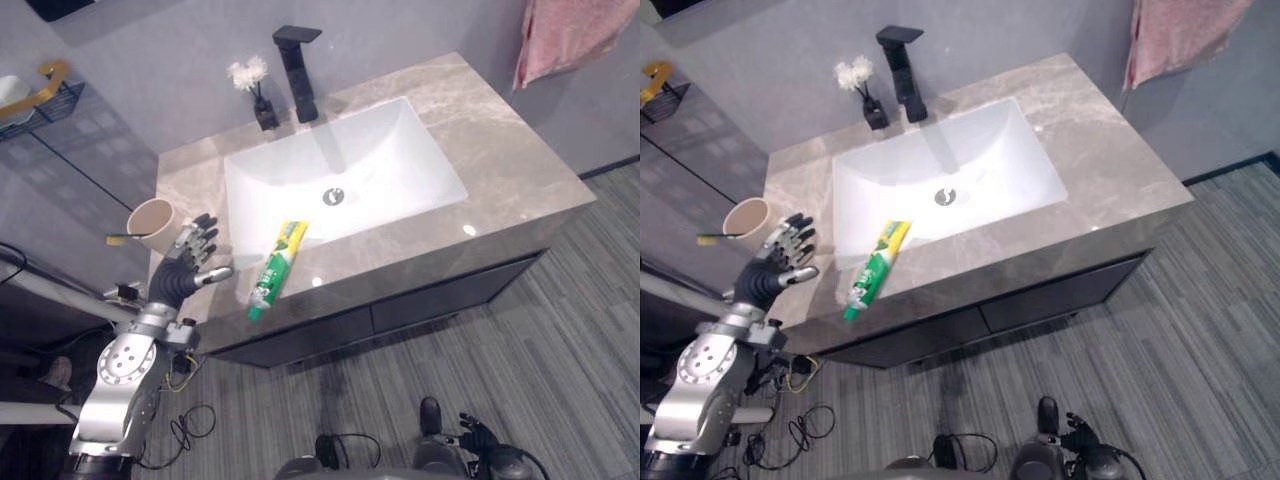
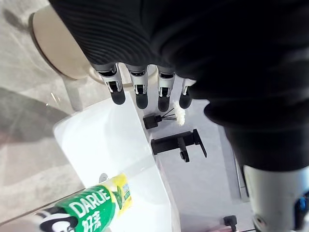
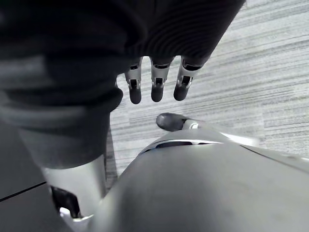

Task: Organize washtable

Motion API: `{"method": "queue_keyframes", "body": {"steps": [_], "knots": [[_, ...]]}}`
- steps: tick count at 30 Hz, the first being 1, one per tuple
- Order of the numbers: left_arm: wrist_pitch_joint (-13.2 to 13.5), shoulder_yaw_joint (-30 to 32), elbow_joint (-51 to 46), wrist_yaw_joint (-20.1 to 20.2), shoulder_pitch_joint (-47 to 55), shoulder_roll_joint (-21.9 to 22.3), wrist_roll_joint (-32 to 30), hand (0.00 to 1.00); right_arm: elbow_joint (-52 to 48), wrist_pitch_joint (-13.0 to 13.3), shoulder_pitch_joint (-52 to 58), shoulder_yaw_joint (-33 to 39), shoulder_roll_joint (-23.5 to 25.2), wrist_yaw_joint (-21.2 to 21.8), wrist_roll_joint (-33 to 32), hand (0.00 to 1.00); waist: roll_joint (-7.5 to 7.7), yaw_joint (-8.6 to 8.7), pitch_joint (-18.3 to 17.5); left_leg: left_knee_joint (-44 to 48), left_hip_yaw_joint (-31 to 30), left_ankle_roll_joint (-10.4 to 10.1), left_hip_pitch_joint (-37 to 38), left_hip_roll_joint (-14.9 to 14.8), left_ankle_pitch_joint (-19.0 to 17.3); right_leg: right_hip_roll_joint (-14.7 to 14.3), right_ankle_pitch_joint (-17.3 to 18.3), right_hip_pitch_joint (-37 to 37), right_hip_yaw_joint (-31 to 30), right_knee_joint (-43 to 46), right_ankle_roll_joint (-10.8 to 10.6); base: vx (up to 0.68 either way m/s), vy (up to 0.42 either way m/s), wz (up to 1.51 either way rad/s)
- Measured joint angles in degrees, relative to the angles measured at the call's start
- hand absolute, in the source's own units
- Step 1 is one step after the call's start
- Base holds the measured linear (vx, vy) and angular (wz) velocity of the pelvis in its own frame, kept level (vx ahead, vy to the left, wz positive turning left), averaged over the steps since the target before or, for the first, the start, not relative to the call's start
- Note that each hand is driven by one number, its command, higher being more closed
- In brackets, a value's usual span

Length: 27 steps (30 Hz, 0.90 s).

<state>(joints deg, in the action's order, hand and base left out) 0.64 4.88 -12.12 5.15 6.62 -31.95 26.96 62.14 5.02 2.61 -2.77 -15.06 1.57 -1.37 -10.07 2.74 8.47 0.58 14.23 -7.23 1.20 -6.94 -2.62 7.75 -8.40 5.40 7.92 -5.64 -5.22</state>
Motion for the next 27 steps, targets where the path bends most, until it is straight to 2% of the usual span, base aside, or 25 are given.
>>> {"method": "queue_keyframes", "body": {"steps": [6, 15, 20, 23, 27], "knots": [[-0.4, -0.7, 1.6, 0.8, -0.1, -0.3, -0.1, 0.0, -0.1, 0.1, -1.0, -0.3, 0.0, 0.2, -0.1, 0.0, -0.12, 1.34, 1.1, 0.2, 0.1, 0.0, -0.5, 0.0, 0.0, 0.0, 0.0, 0.5, -0.2, 0.0, 0.0, 0.0, 0.0, -0.01], [-1.7, -0.9, 5.0, 0.7, -1.9, 0.1, -5.0, 0.0, -0.5, 0.2, -2.1, -0.3, -0.5, 1.1, -0.3, 0.0, -0.71, 1.69, 2.9, 0.2, 1.6, 0.2, -0.6, -0.2, -0.4, -0.4, -0.1, 1.5, -1.9, 0.0, 0.1, 0.01, 0.002, -0.08], [-2.1, -0.9, 6.0, 0.7, -3.3, 2.6, -5.7, 0.0, -0.5, 0.2, -2.7, -0.3, -1.0, 1.1, -0.3, 0.0, -1.63, 1.82, 3.6, 0.2, 3.3, 0.2, -0.5, -0.3, -0.7, -0.7, -0.2, 2.4, -3.5, 0.0, 0.1, 0.0, 0.0, -0.15], [-2.7, -1.0, 6.1, 0.9, -3.2, 2.7, -5.8, 0.0, -0.6, 0.2, -3.4, -0.3, -1.3, 1.1, -0.3, 0.0, -2.26, 2.79, 4.2, 0.2, 3.9, 0.2, -0.7, -0.2, -0.9, -0.8, -0.2, 2.9, -4.2, 0.0, 0.0, 0.01, 0.002, -0.14], [-2.7, -1.0, 6.3, 1.1, -3.9, 2.7, -5.8, 0.0, -0.7, 0.3, -3.5, -0.3, -1.5, 1.1, -0.3, 0.0, -2.66, 2.83, 4.6, 0.3, 5.0, 0.3, -0.5, -0.3, -1.3, -1.1, -0.2, 3.4, -5.1, 0.0, 0.0, 0.01, -0.003, -0.14]]}}
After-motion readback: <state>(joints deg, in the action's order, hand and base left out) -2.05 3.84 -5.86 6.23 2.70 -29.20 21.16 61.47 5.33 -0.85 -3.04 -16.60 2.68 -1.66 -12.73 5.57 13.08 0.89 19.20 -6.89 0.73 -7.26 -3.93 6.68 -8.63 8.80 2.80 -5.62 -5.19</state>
